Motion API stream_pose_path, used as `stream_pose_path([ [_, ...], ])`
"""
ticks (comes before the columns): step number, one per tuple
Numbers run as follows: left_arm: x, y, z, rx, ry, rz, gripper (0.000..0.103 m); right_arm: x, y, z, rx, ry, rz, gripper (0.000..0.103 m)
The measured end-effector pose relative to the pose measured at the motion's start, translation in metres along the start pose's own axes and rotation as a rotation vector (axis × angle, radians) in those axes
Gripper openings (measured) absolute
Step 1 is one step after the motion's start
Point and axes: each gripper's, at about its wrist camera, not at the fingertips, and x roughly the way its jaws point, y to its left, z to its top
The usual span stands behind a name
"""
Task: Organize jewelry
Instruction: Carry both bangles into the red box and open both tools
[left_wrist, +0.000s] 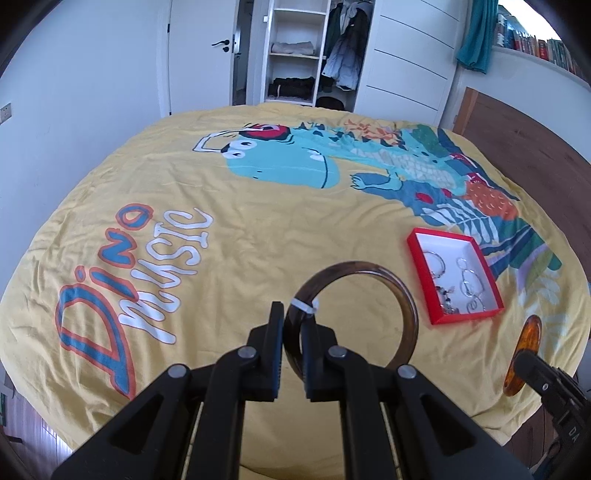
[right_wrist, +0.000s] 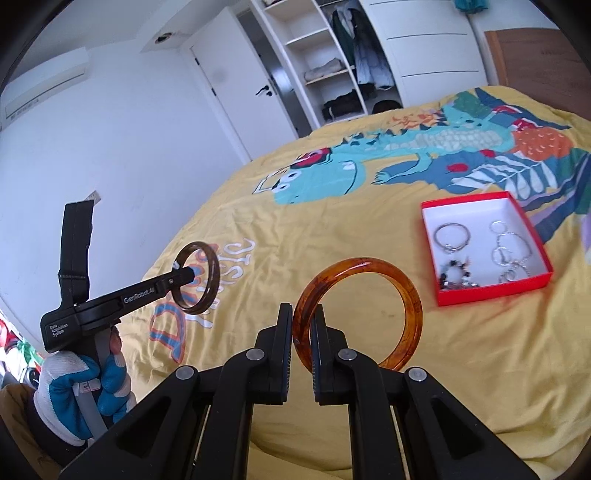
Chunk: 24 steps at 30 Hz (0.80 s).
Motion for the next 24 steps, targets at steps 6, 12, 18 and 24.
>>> stream_pose_path([
  [6,0.017,-0.039,-0.004,0.068,0.034,-0.025,0.008,-0.006,-0.044,-0.002,0.062,-0.017,-0.032,0.009],
  [12,0.057,-0.085,0.004,0.111,0.086,-0.064,0.008,0.004,-0.097,0.011,0.103,-0.008,-0.095,0.009],
  [18,0.106,-0.144,0.021,0.183,0.122,-0.111,0.008,0.024,-0.158,0.041,0.092,0.021,-0.168,0.009],
  [24,0.159,-0.201,0.034,0.260,0.147,-0.118,0.008,0.067,-0.206,0.068,0.082,0.071,-0.204,0.009],
])
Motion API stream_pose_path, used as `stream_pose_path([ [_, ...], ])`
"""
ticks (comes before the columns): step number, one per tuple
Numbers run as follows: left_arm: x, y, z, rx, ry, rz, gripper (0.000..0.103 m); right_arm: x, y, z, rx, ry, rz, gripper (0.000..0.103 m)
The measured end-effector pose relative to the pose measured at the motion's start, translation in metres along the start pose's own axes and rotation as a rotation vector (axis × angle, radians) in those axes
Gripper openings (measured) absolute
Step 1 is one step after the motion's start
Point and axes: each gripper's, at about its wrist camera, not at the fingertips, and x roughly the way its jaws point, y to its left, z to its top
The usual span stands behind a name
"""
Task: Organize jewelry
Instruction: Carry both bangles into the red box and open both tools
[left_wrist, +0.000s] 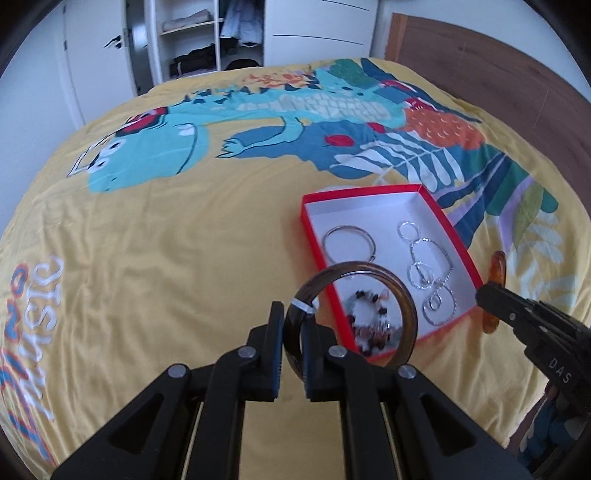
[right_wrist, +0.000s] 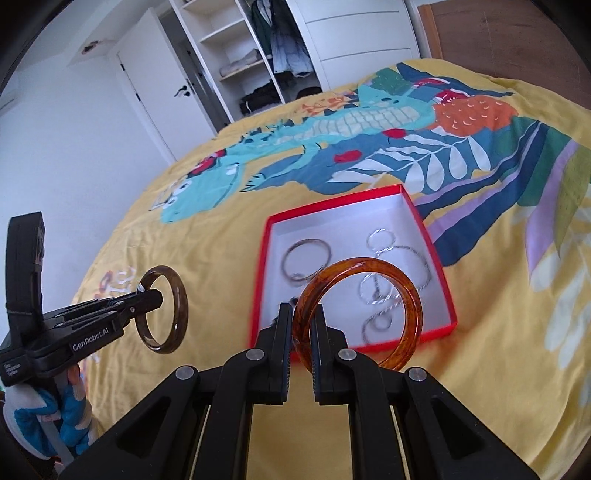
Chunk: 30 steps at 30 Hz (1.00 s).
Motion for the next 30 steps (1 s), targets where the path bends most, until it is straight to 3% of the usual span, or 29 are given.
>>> stream_pose_path([
  [9,0.071,-0.034,0.040,0.071,0.019,0.048,0.008,0.068,-0.025,0.017,-0.049,0.089,-0.031,0.009],
  [15,0.103,-0.040,0.048,0.083,0.046,0.070,0.008,0.094,-0.034,0.016,-0.059,0.134,-0.036,0.009],
  [21,0.116,-0.049,0.053,0.123,0.036,0.097,0.008,0.109,-0.041,0.021,-0.059,0.152,-0.047,0.009],
  [30,0.137,-0.062,0.046,0.179,0.082,0.096,0.008,0.124,-0.057,0.026,-0.034,0.181,-0.061,0.011],
])
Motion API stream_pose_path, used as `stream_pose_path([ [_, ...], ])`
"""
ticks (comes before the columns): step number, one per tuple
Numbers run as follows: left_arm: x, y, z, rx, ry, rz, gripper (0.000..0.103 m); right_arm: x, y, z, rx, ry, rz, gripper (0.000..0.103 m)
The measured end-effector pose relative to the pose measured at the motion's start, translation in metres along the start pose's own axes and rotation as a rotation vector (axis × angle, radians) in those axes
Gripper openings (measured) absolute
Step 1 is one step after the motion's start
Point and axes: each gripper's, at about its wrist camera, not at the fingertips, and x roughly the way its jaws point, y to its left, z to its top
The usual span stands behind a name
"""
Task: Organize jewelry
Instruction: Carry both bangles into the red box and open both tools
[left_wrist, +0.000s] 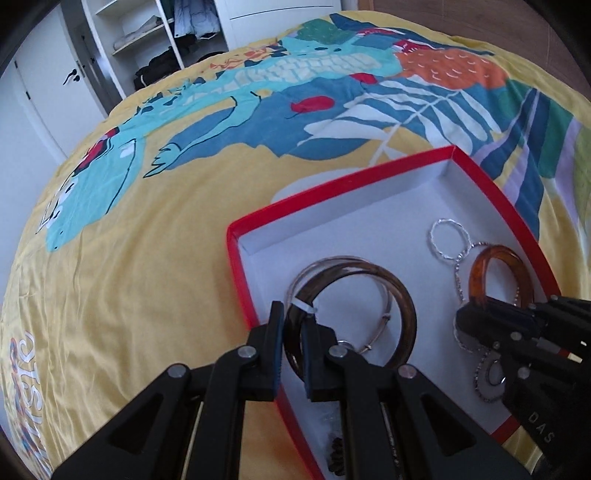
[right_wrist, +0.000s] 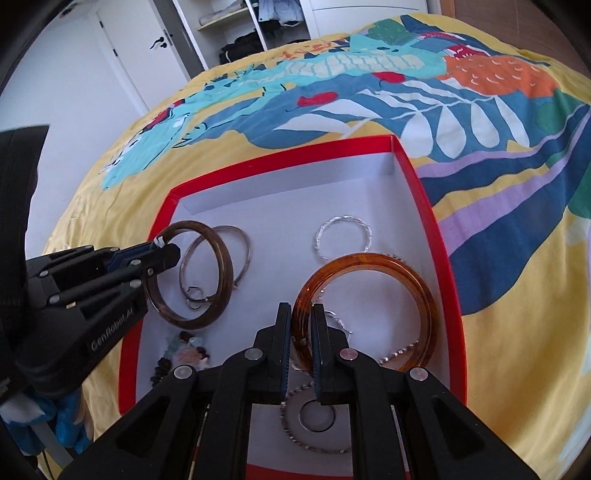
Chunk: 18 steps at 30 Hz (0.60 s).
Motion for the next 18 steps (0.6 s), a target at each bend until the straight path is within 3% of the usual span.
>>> stream_pose_path([
  [2,0.008,-0.002,-0.001,-0.004,0.034,-0.009,0.008,0.001,0.000,0.000,-0.002,-0.001,-0.004,0.011],
  [14,0.013,-0.010,-0.001,0.051,0.040,0.042,0.011,-0.004,0.000,-0.008,-0.008,0.027,-0.007,0.017],
  [18,0.007,-0.005,0.001,0.017,0.046,-0.005,0.014,-0.011,-0.005,-0.014,0.014,0.030,-0.006,0.023],
])
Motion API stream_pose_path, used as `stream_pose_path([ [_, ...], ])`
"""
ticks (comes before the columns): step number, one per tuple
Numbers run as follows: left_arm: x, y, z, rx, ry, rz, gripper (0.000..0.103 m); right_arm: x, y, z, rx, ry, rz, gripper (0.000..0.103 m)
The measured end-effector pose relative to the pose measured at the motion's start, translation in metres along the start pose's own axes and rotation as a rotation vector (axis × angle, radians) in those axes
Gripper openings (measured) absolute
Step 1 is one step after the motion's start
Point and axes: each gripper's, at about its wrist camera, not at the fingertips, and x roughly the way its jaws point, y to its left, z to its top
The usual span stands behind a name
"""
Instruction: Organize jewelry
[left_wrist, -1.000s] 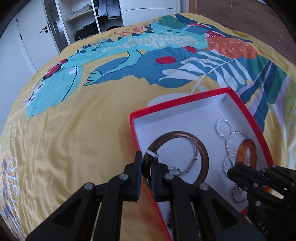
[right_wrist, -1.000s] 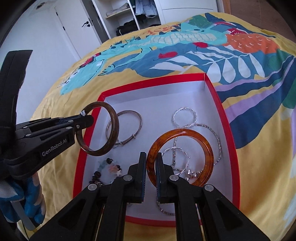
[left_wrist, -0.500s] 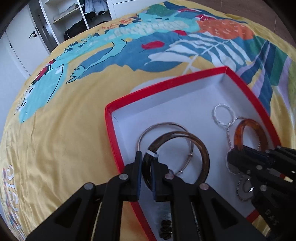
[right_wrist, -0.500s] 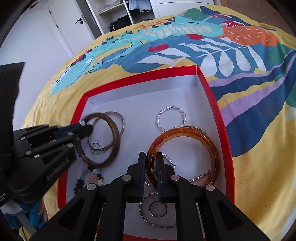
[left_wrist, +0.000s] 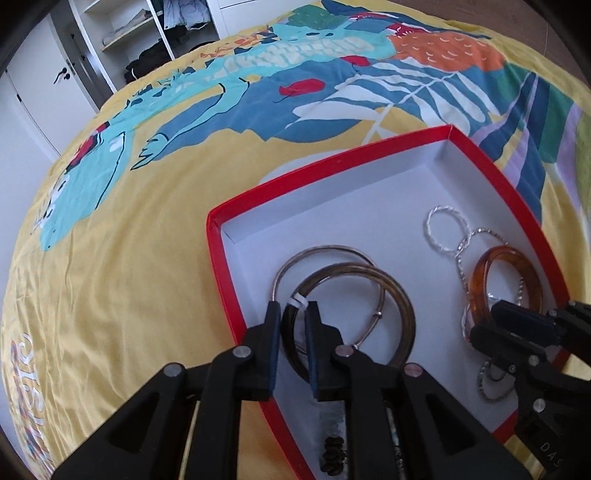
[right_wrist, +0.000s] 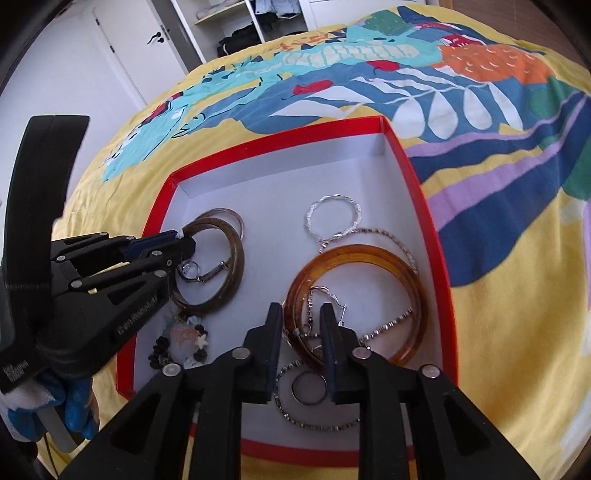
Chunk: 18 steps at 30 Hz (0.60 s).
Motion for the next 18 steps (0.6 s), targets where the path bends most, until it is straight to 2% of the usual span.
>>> stream_pose_path([
  [2,-0.006,0.000,0.000,0.003,-0.010,-0.012,0.018,-0.006,-0.001,-0.003,0.006,-0.003,-0.002,0.024],
  [3,-0.011,0.000,-0.001,0.005,-0.018,-0.017,0.026,-0.009,-0.001,-0.005,0.009,-0.006,-0.002,0.026],
  [5,-0.022,0.002,-0.002,-0.002,-0.040,-0.028,0.033,-0.018,-0.001,-0.008,0.013,-0.017,-0.002,0.030],
  [9,-0.049,0.012,-0.007,-0.043,-0.066,-0.059,0.035,-0.039,0.002,-0.013,0.026,-0.045,-0.006,0.035],
  [16,-0.114,0.036,-0.029,-0.109,-0.130,-0.047,0.037,-0.092,0.020,-0.027,0.069,-0.106,-0.031,0.042],
  [18,-0.142,0.043,-0.041,-0.124,-0.167,-0.035,0.043,-0.111,0.031,-0.033,0.071,-0.129,-0.047,0.046],
])
